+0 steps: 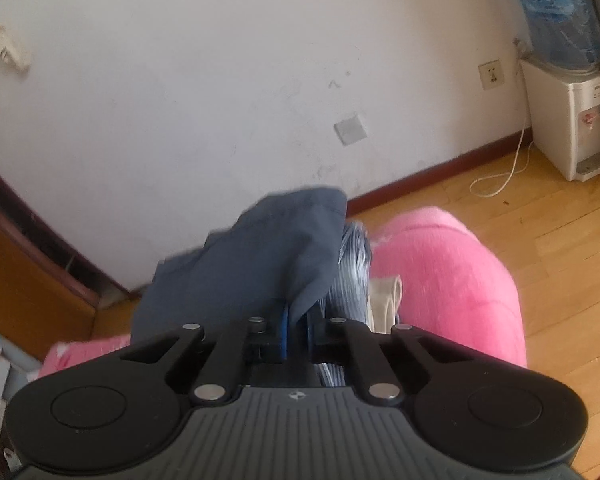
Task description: Fold clothes
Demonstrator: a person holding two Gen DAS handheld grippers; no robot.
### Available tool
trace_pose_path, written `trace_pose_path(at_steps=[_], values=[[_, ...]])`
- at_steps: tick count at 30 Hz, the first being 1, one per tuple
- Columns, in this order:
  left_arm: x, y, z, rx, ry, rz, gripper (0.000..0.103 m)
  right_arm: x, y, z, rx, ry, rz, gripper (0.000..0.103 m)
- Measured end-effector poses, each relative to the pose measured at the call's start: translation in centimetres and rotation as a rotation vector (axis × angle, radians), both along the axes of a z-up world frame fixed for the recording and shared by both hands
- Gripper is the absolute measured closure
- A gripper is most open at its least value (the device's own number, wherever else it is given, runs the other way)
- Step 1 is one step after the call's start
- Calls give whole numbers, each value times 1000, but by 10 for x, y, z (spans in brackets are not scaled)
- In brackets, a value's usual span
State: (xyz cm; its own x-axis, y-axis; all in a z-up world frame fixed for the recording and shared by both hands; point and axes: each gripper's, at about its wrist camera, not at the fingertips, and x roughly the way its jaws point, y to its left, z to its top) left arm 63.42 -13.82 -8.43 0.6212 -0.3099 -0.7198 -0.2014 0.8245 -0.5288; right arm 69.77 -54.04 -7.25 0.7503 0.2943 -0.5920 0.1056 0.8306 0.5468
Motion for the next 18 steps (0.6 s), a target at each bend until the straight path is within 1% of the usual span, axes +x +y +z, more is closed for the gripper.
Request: trace_pose_path(at_steps=[7, 9, 10, 12, 13, 15, 16, 17, 18], values=[[-2, -2, 0, 9, -1, 13, 93, 8, -7, -6, 47, -19, -46, 95], [-2, -2, 1, 15, -3, 2, 93, 7, -8, -5, 28, -9, -50, 95], [-2, -1, 1, 17, -2, -2, 93, 3, -8, -1, 10, -23, -57, 94], [-1, 0, 1, 15, -1, -8, 93, -13, -9, 14, -20, -103, -80, 93], [-1, 0, 1, 18, -1, -11, 93, -22, -5, 24, -60, -158, -64, 93], [-2, -1, 0, 24, -5, -14, 92, -22, 13, 34, -145, -182, 44, 93], [-3, -1, 0, 26, -8, -12, 92, -21, 22, 38, -185, -186, 98, 93], [-4, -1, 0, 24, -9, -8, 92, -16, 31, 38, -216, -161, 145, 93], [-5, -1, -1, 20, -8, -1, 91, -12, 41, 38, -267, -146, 164, 93]])
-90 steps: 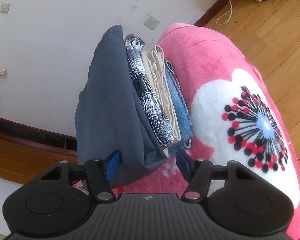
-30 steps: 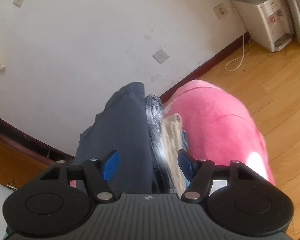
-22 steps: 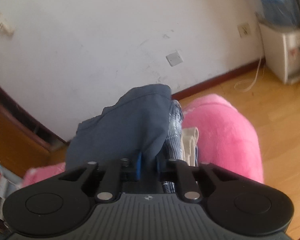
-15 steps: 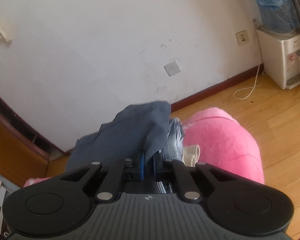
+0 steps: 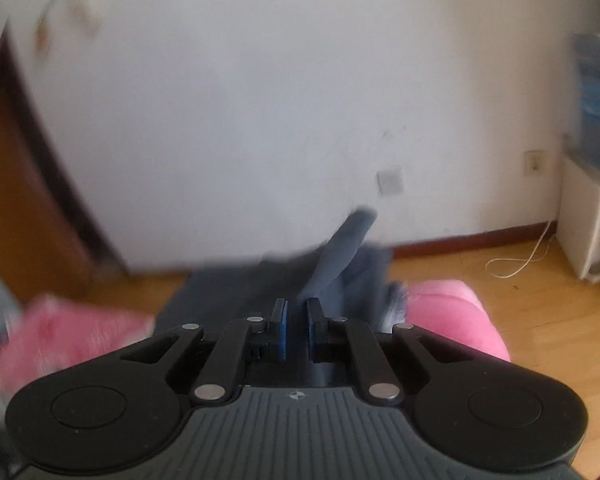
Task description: Fold clothes
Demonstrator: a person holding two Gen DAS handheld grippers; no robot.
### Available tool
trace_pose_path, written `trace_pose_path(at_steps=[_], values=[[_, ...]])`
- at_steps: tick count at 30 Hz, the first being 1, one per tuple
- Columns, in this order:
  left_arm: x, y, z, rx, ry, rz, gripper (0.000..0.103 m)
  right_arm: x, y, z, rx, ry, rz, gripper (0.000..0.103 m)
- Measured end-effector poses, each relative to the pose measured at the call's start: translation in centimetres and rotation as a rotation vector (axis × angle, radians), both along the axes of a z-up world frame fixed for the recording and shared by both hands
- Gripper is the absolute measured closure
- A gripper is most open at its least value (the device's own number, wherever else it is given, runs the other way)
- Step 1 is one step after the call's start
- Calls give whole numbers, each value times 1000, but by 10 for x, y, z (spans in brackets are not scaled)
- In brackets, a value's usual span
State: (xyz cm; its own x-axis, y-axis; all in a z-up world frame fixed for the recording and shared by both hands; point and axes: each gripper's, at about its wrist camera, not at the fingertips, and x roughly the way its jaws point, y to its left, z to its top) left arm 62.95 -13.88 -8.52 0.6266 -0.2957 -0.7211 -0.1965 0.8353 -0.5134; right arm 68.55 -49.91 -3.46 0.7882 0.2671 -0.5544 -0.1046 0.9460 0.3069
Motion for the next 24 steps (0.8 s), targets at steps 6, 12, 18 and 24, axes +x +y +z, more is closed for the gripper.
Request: trace_pose_path(at_steps=[6, 12, 18, 24], values=[[0, 1, -2, -7, 5, 9, 91, 7, -5, -2, -141, 15, -244, 66], [1, 1, -5, -20, 9, 13, 89, -9, -36, 2, -55, -58, -344, 65], [1, -2, -5, 4, 14, 12, 85, 6, 33, -9, -121, -15, 61, 68], [3, -6, 0, 29, 13, 19, 81, 69, 52, -38, -121, 148, -62, 76]])
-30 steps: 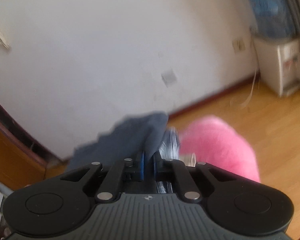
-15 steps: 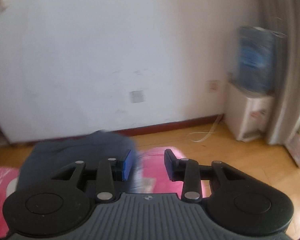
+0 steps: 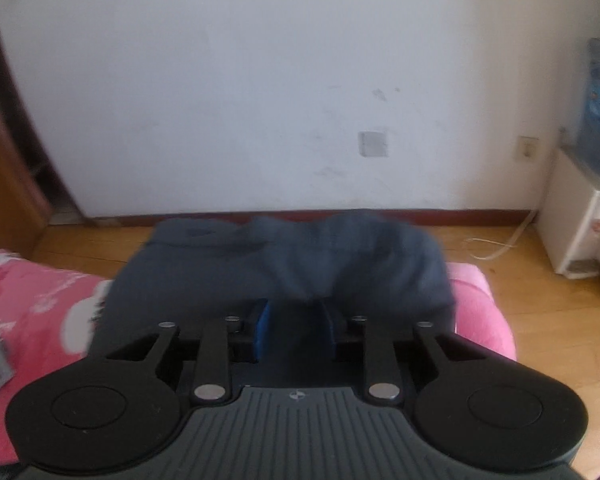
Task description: Fold clothes
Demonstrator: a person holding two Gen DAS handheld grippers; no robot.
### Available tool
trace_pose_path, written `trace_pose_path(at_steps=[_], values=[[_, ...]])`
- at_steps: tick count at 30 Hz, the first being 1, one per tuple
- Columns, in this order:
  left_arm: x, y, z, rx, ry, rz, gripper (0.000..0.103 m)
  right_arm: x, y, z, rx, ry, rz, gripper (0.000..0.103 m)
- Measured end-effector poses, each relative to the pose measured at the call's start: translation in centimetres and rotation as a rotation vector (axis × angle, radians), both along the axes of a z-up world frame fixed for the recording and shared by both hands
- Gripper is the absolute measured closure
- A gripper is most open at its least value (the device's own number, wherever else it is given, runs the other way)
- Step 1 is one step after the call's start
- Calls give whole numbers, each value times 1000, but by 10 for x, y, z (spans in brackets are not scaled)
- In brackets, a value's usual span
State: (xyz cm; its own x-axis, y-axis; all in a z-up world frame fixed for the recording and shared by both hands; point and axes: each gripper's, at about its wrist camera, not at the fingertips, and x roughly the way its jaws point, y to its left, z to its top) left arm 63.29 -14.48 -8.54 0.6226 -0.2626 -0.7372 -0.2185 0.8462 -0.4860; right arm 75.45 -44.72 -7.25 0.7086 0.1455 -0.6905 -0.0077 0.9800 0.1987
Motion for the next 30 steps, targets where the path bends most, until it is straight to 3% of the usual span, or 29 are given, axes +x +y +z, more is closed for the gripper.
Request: trace_pose_path(at_steps=[4, 6, 9, 13, 17, 20, 22, 25, 27, 29, 30], values=[[2, 0, 4, 10, 16, 2, 81, 11, 2, 2, -26, 31, -7, 76], [2, 3, 6, 1, 27, 12, 76, 5, -1, 9, -11, 14, -4, 76], [-1, 11, 11, -7, 22, 13, 63, -35, -22, 39, 60, -97, -10, 75], [-5, 18, 25, 29, -49, -25, 59, -102, -47, 72, 123, -206, 2, 75], [-9, 12, 37, 109, -99, -73, 55, -158, -39, 66, 47, -171, 70, 75], [0, -3, 27, 199, 2, -98, 53, -159, -25, 39, -9, -70, 76, 75], [5, -1, 18, 187, 77, -76, 53, -152, -26, 21, -59, -5, 17, 76], [-4, 14, 29, 124, 33, -6, 53, -163, -33, 33, -29, -55, -52, 76], [-12, 22, 38, 118, 4, -10, 53, -171, -37, 41, -12, -89, -89, 76], [-22, 30, 48, 132, -13, -18, 52, -184, -26, 48, -21, -117, -42, 76], [-27, 34, 52, 139, -21, -22, 52, -185, -20, 43, -37, -90, -17, 76]])
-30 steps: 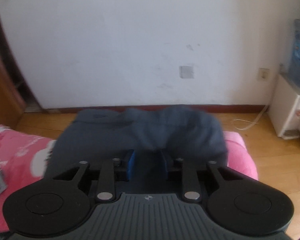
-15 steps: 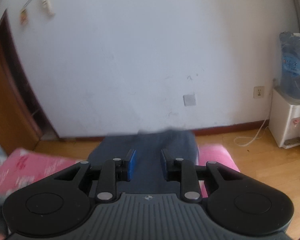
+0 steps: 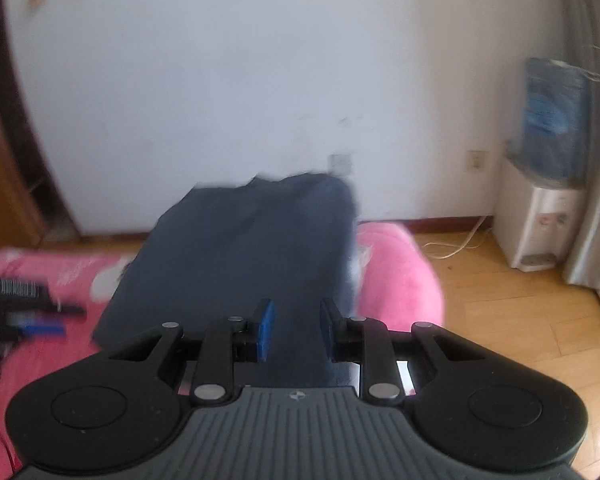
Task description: Fold clothes
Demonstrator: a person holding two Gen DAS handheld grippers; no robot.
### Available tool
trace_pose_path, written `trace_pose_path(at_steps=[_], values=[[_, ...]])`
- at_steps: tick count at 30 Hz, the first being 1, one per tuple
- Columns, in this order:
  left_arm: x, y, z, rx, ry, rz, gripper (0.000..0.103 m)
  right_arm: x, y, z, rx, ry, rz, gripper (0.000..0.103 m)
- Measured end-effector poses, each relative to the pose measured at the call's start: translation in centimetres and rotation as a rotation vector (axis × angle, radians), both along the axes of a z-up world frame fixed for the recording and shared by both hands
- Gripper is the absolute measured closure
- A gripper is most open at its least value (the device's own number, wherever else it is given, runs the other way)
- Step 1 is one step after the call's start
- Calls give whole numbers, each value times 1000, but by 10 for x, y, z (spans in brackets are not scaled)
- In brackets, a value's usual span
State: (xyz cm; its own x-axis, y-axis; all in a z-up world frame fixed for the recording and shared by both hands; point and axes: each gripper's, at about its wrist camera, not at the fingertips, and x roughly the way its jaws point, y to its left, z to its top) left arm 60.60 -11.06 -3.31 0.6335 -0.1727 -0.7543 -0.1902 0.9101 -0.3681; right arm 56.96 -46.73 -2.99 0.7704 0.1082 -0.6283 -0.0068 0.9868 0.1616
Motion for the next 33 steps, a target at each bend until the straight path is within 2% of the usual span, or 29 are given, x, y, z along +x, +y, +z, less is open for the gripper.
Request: trace_pose_path(at_steps=[2, 4, 6, 8, 10, 12, 15, 17, 18, 20, 22, 26, 33], values=[[-20, 10, 14, 5, -26, -33, 51, -2, 8, -15, -38, 82, -4, 76], [-46, 21, 30, 20, -65, -80, 46, -20, 11, -15, 2, 106, -58, 76], [-73, 28, 45, 62, -111, -138, 33, -48, 19, -5, 27, 79, -63, 76], [-102, 30, 61, 137, -166, -212, 29, -79, 33, 4, 19, 48, -48, 74], [-134, 31, 77, 197, -219, -275, 18, -116, 49, 13, 10, 47, -45, 74], [-167, 30, 94, 236, -271, -335, 2, -162, 67, 23, 16, 61, -64, 72], [-212, 25, 120, 256, -325, -410, 0, -207, 91, 44, 38, 78, -136, 56], [-240, 22, 136, 262, -346, -442, 0, -237, 102, 61, 61, 97, -202, 54], [-252, 21, 144, 260, -351, -448, 0, -250, 108, 72, 64, 99, -235, 51], [-274, 23, 154, 231, -337, -431, 0, -270, 118, 87, 65, 102, -288, 20], [-294, 24, 161, 197, -323, -416, 0, -290, 128, 102, 62, 89, -337, 7], [-332, 22, 166, 207, -346, -345, 0, -320, 144, 121, 5, 33, -336, 0], [-398, 10, 195, 289, -322, -216, 0, -373, 146, 161, -78, -16, -300, 0]])
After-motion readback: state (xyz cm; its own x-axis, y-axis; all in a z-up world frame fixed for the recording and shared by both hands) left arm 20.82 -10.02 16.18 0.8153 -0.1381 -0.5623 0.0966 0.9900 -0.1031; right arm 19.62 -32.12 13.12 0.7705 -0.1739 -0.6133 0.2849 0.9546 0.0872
